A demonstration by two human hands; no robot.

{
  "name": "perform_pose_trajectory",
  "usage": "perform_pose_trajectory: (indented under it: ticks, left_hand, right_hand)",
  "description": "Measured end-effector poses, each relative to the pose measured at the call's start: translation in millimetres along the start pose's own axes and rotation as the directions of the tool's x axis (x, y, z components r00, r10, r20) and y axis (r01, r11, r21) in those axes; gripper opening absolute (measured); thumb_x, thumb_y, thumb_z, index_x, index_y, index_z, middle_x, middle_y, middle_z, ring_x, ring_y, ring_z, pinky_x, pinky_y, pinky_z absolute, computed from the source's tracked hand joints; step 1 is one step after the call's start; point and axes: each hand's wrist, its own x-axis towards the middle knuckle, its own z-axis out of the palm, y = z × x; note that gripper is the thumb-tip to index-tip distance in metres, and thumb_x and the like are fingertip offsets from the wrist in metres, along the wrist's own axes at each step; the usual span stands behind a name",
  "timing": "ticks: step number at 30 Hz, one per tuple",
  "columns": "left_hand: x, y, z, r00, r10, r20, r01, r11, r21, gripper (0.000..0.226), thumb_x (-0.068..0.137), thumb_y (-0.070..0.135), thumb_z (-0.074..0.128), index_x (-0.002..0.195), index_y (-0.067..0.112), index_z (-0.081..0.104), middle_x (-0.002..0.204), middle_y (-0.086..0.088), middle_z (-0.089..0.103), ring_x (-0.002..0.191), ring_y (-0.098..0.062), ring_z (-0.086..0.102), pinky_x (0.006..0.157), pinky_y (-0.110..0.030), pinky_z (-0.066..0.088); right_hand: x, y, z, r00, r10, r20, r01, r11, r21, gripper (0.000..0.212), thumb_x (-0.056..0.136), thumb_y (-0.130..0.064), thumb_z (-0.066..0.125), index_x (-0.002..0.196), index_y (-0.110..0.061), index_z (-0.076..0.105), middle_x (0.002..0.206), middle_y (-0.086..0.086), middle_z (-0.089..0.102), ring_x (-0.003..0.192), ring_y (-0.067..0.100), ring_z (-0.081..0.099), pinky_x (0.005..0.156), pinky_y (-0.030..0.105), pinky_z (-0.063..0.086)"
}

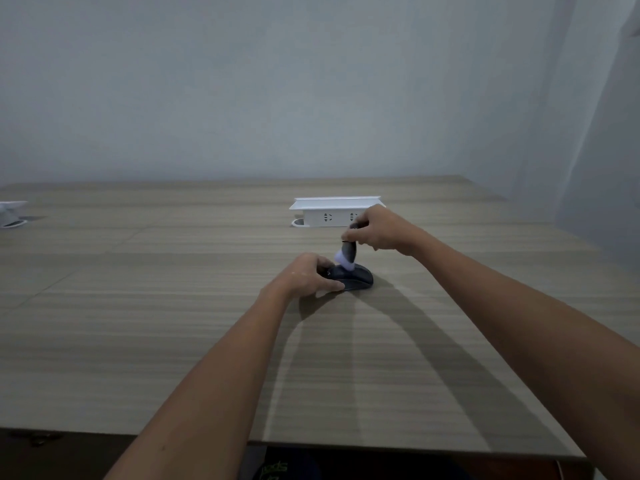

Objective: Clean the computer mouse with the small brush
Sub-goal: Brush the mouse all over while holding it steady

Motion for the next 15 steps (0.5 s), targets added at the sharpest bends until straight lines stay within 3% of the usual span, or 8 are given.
perform_pose_trajectory:
  ticks: [5, 9, 13, 15]
  left_hand:
    - [-2.7, 1.4, 1.4, 1.000, 0.011, -0.016, -0.012, 0.999, -0.043, 0.037, 0.077, 0.032, 0.083, 0.109, 0.015, 0.077, 0.101, -0.003, 0.077, 0.099, -0.023, 0.070, 0.090, -0.040, 0.054]
    - [-3.0, 1.2, 0.2, 1.000, 0.002, -0.024, -0.003, 0.999, -0.052, 0.042, 0.074, 0.033, 0.085, 0.112, 0.016, 0.076, 0.105, -0.002, 0.076, 0.102, -0.021, 0.069, 0.095, -0.040, 0.054]
    - [-2.4, 1.4, 0.1, 1.000, 0.014, -0.024, -0.015, 0.998, -0.059, 0.038, 0.074, 0.030, 0.085, 0.108, 0.014, 0.077, 0.101, -0.006, 0.078, 0.101, -0.025, 0.071, 0.093, -0.042, 0.055]
    - [-1.9, 0.7, -0.1, 1.000, 0.010, -0.022, -0.011, 0.998, -0.060, 0.038, 0.073, 0.032, 0.086, 0.107, 0.016, 0.078, 0.100, -0.004, 0.078, 0.099, -0.024, 0.071, 0.094, -0.043, 0.055]
  right_hand:
    - [2.7, 0.2, 0.9, 0.997, 0.043, -0.069, -0.056, 0.977, -0.206, 0.023, 0.082, -0.018, 0.070, 0.085, 0.005, 0.074, 0.065, 0.008, 0.059, 0.059, 0.018, 0.050, 0.050, 0.026, 0.037]
    - [0.9, -3.9, 4.4, 0.999, 0.032, -0.025, -0.033, 0.998, -0.061, 0.023, 0.083, -0.021, 0.072, 0.078, 0.001, 0.072, 0.058, 0.002, 0.054, 0.050, 0.014, 0.044, 0.047, 0.025, 0.037]
    - [3.0, -4.9, 3.2, 0.996, 0.056, -0.075, -0.071, 0.976, -0.206, 0.018, 0.081, -0.017, 0.071, 0.077, 0.001, 0.072, 0.057, 0.004, 0.054, 0.050, 0.015, 0.045, 0.046, 0.023, 0.034]
    - [3.1, -6.6, 3.0, 0.997, 0.054, -0.059, -0.061, 0.991, -0.117, 0.020, 0.082, -0.017, 0.071, 0.069, -0.002, 0.068, 0.054, 0.002, 0.049, 0.049, 0.014, 0.041, 0.046, 0.023, 0.033]
